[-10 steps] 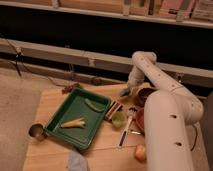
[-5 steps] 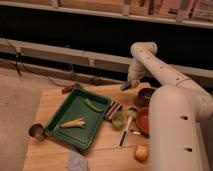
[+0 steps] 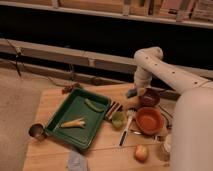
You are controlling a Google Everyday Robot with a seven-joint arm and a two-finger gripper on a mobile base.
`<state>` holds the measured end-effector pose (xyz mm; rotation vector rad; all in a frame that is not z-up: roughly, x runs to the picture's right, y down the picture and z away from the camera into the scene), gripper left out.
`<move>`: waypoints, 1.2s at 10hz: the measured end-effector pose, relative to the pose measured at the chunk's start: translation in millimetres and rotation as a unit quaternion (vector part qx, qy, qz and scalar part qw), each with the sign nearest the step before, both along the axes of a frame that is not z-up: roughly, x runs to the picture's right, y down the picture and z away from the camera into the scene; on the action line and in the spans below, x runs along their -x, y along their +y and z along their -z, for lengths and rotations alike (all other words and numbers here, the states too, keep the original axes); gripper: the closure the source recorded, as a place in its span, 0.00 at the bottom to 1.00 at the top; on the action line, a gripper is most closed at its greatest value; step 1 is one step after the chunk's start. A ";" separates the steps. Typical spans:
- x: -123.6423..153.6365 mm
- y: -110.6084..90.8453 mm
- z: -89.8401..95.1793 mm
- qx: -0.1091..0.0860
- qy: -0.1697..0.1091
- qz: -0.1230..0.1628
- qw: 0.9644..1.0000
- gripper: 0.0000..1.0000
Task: Wipe purple bowl with sponge
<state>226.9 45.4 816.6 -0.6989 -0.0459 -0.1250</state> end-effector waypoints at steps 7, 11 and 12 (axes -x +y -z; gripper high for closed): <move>-86.5 18.0 23.6 -0.012 0.093 -0.060 0.994 1.00; -139.8 40.3 -2.4 0.008 0.120 -0.094 0.988 1.00; -145.5 43.9 -8.3 0.013 0.124 -0.098 0.987 1.00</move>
